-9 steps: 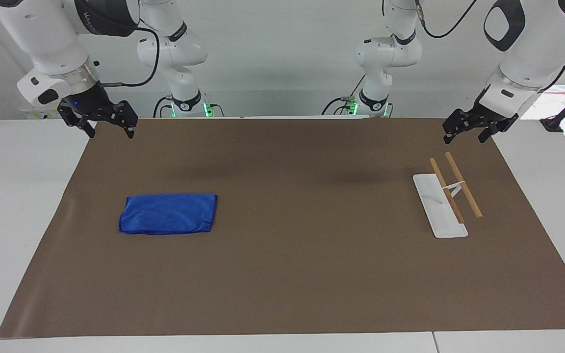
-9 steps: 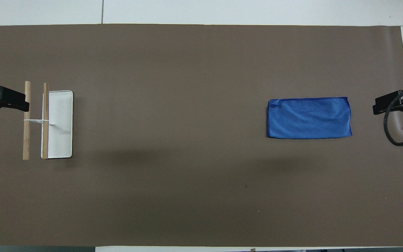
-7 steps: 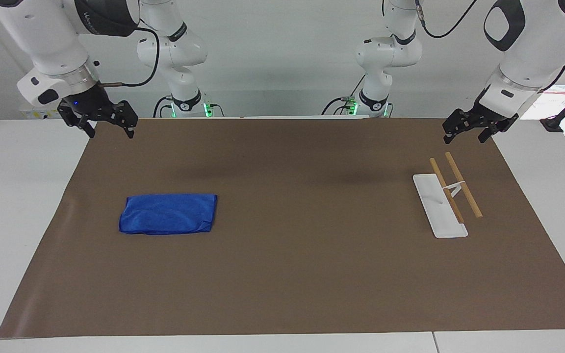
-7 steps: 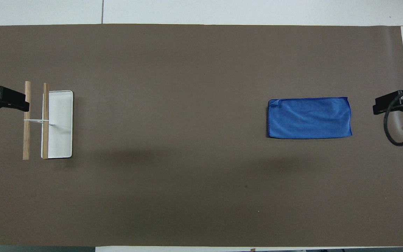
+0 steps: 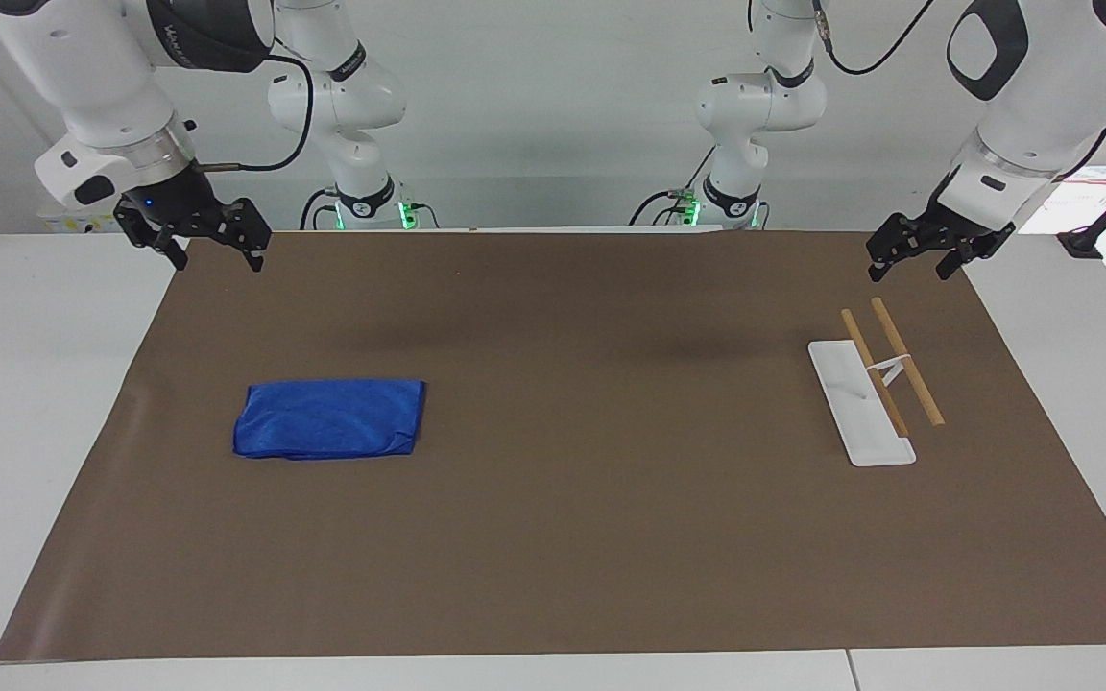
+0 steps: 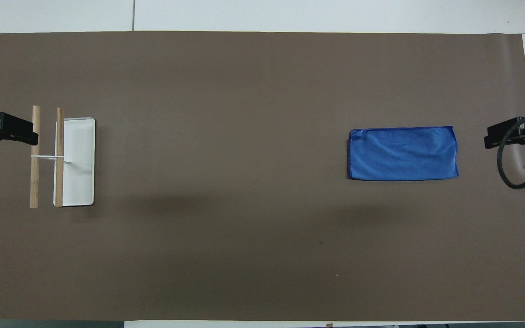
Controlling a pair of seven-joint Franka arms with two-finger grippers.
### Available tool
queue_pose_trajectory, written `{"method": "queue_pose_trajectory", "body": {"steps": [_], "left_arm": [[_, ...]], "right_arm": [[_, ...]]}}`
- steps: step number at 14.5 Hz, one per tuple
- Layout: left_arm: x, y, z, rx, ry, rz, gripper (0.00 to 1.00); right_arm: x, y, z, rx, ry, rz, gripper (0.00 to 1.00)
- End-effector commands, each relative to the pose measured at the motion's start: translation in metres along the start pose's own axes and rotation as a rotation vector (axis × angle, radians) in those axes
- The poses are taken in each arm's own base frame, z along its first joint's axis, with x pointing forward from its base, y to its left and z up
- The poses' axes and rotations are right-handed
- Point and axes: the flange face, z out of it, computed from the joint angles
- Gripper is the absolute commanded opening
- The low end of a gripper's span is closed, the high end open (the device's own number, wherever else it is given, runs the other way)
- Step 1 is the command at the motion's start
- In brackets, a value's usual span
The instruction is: Right arm passes towel to left arm to hang
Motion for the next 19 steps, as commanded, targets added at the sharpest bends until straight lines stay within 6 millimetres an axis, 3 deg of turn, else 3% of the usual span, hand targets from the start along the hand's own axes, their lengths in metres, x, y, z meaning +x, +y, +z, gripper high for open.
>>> {"method": "queue_pose_trajectory", "body": {"steps": [1,4,7,10,19], "left_arm": [[-0.009,-0.002,-0.001,0.006,0.0,0.005,1.0],[-0.009,-0.002,-0.001,0.006,0.0,0.005,1.0],[-0.009,-0.002,-0.001,0.006,0.0,0.005,1.0],[-0.009,-0.002,-0.001,0.006,0.0,0.005,1.0],[-0.009,-0.002,-0.001,0.006,0.0,0.005,1.0]], "right_arm": [[-0.007,-0.003,0.026,0.012,0.075,0.015,1.0],[-0.007,-0.004,0.078,0.017,0.116,0.002,1.0],[0.009,-0.005,0.157,0.009,0.108,0.0,1.0],[0.003,-0.009,0.231,0.009,0.176,-0.005,1.0],[0.02,-0.019,0.32,-0.011,0.22,-0.08,1.0]]}}
